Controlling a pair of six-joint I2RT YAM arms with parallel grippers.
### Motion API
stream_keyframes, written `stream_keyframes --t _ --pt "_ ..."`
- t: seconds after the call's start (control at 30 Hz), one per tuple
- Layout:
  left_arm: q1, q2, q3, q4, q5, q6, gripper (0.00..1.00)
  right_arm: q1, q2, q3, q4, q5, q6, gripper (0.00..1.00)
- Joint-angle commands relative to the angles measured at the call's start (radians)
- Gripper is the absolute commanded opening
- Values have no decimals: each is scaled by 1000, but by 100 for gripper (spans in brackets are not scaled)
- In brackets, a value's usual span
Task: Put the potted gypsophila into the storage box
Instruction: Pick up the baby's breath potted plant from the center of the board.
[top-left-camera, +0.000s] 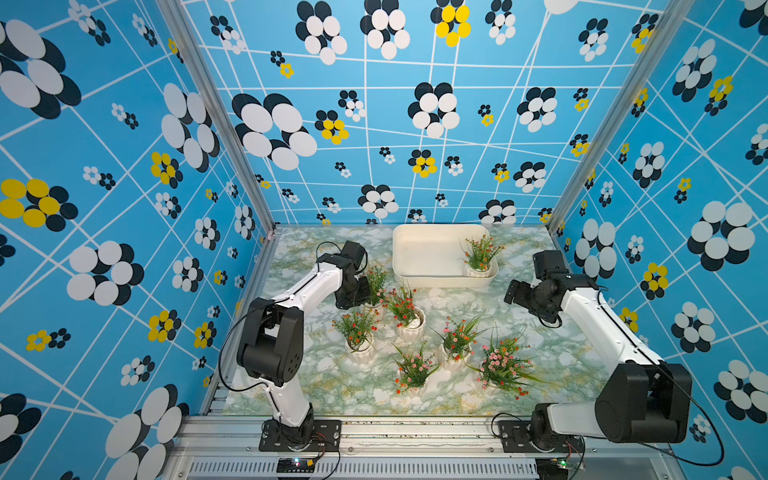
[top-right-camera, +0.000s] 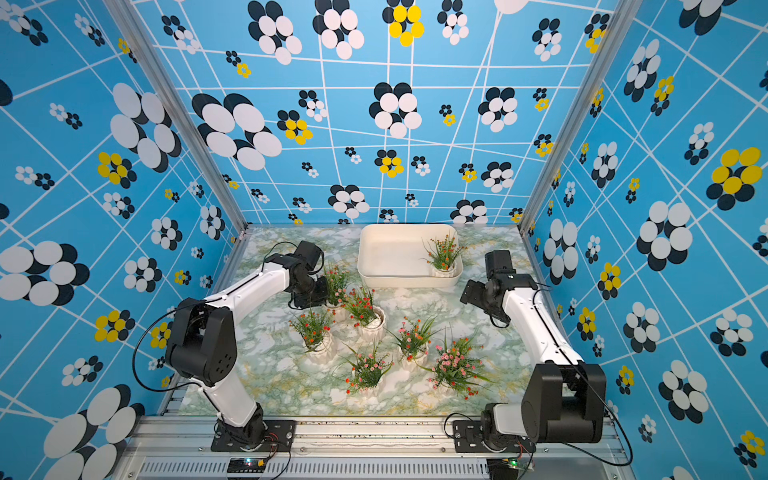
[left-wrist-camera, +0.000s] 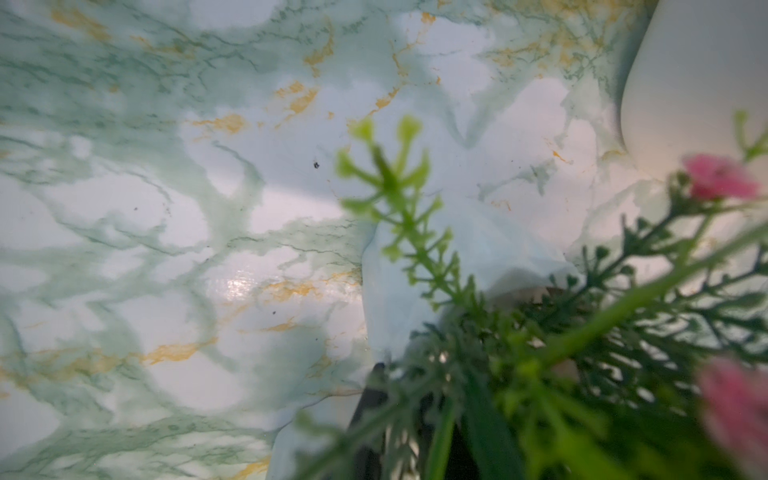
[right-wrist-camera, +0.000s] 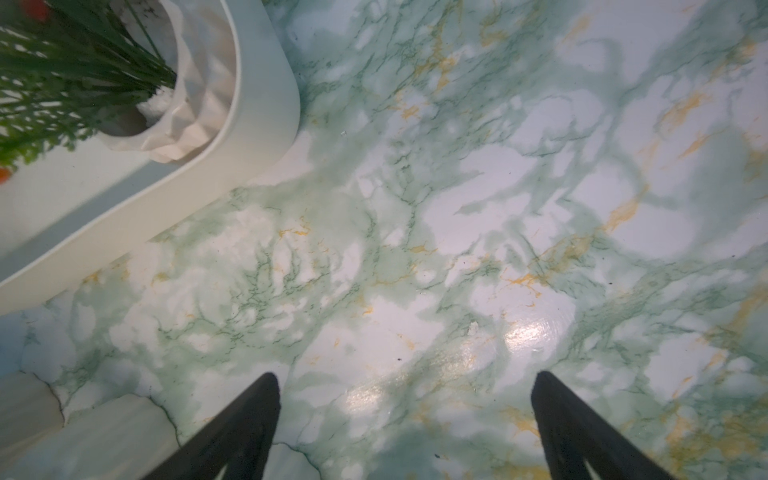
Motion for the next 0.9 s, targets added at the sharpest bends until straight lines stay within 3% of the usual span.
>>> stream_keyframes --t 0.0,0.2,0.87 --pt "-2 18 24 -47 -24 17 12 -6 -22 -9 -7 -10 -6 97" --pt "-4 7 38 -70 -29 33 0 -6 -27 -7 -9 -12 -4 97" --pt "36 -97 157 -200 -40 102 0 -7 -6 26 -9 -30 -3 97"
